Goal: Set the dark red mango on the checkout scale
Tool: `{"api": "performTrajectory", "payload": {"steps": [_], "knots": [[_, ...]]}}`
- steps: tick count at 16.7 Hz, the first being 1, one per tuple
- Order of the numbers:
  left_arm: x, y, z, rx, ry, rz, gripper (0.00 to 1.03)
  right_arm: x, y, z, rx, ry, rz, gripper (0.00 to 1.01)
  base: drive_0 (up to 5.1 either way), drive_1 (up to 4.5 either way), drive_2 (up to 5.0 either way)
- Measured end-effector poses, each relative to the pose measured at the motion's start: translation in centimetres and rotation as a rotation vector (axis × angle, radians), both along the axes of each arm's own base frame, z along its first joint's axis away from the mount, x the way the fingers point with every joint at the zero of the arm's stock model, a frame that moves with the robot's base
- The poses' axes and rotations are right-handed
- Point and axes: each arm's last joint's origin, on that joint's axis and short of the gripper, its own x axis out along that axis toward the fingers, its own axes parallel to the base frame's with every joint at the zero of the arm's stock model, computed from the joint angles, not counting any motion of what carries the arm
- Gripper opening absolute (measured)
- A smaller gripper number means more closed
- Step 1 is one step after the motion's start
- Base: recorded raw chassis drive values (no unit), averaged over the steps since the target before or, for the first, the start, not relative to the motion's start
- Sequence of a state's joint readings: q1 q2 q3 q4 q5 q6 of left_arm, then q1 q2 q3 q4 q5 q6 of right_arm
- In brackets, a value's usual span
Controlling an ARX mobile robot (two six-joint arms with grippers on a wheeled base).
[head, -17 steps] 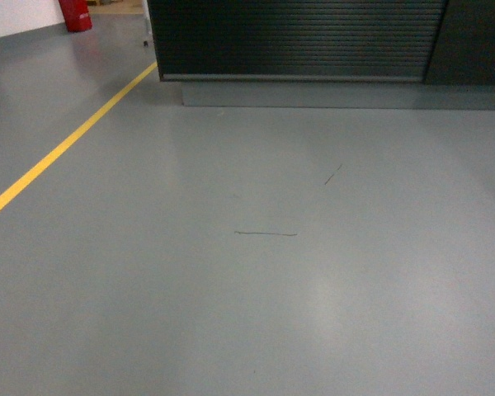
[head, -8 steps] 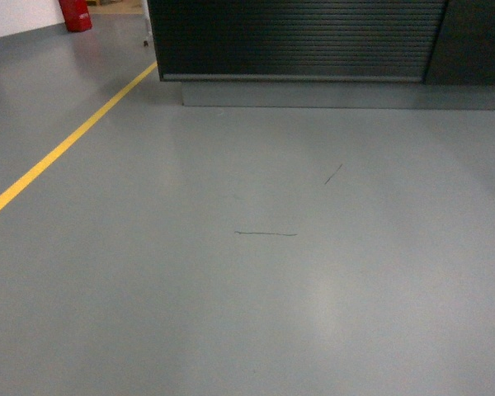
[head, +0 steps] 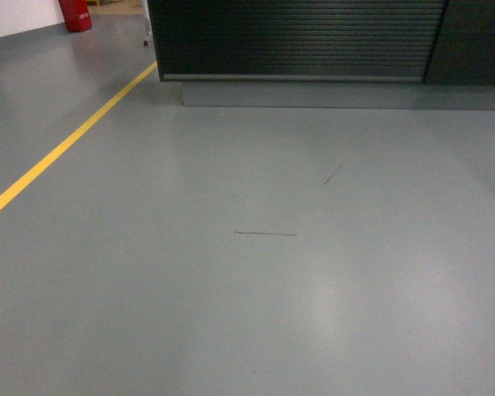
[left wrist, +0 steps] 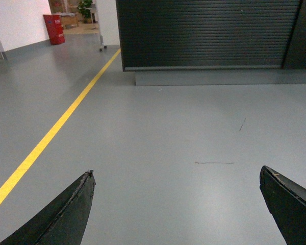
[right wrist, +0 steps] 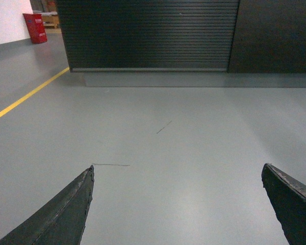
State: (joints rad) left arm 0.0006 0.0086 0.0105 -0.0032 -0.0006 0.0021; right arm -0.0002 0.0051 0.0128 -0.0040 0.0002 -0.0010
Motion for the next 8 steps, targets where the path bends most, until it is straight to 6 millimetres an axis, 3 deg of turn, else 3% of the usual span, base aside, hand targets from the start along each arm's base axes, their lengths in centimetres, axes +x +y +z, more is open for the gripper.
{"api": "performTrajectory", "payload": {"steps": [8], "knots": [[0.0,0.0,0.0,0.0,0.0,0.0,0.98,0.0,0.0,0.0,0.0,0.0,0.0,0.98,0.0,0.0,0.0]]}}
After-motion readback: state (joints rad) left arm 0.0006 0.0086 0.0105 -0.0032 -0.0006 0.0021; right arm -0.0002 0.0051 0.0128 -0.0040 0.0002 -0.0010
